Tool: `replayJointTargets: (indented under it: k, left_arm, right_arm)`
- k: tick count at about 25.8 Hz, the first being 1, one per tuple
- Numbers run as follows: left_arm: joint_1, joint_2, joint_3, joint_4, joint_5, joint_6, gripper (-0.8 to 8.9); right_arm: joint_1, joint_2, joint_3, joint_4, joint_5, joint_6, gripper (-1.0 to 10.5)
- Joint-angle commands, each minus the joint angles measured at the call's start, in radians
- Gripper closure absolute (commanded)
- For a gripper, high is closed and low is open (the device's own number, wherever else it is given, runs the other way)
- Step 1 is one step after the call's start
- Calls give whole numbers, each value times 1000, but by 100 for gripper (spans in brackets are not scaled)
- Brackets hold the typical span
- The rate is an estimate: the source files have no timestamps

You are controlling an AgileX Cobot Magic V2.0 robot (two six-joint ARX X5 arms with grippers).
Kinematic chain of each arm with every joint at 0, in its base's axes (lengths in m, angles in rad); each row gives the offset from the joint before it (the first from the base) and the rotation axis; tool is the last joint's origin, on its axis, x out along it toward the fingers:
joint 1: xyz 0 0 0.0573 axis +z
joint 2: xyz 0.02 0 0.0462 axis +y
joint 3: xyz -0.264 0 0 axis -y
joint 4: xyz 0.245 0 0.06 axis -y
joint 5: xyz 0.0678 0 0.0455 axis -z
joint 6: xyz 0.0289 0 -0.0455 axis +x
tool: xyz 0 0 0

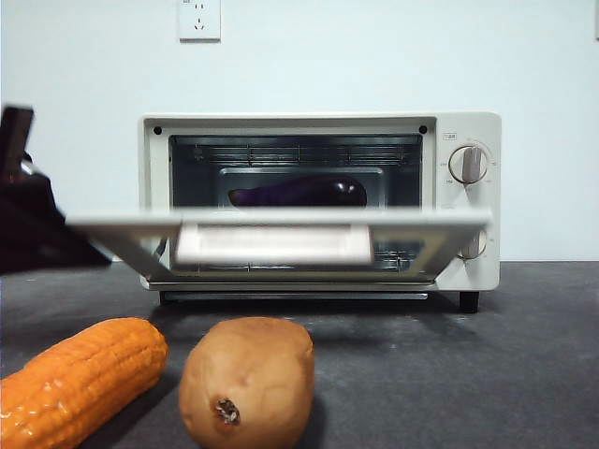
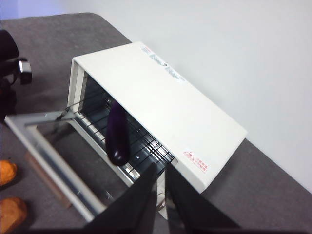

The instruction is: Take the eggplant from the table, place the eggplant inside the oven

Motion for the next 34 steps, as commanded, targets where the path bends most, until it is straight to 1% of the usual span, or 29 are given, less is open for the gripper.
replayJointTargets:
  k: [1,2,4,9,11,12,15,18,21,26,28,30,34]
  left_arm:
    - [12,17,69,17,163,19,810]
    - [16,17,92,22,201,16,810]
    - [19,17,145,26,240,0,810]
    - [18,17,323,24,238,-52,810]
    - [18,16,396,0,207,-83,810]
    - [18,13,426,-32,165,-87,809]
    - [16,-21,499,-159,-50,-65,809]
    - [3,-99,505,-209,-229,-31,809]
    - [-21,-193,504,-223,-388,-17,809]
    - [-100,-359,494,-168,-664,-21,809]
    - [-132,-420,475,-141,-732,-32,809]
    - [-162,-480,439,-106,-776,-46,809]
    - [-217,-603,303,-17,-876,-92,809]
  right_arm:
    - [12,7,23,-13,2,32,933]
    - [12,7,23,-21,0,35,933]
    - [12,7,23,-36,0,42,933]
    - [12,10,20,-60,0,67,933]
    - [12,10,19,-64,0,80,933]
    - [12,11,19,-64,0,86,933]
    - [11,24,19,-74,0,108,933]
    - [10,39,12,-103,0,112,936]
    - [1,60,-2,-139,0,119,942]
    - [-40,95,-53,-184,21,118,942]
    - [-66,105,-77,-203,24,118,942]
    - [-97,108,-107,-205,24,118,942]
    - [-169,106,-187,-186,21,117,942]
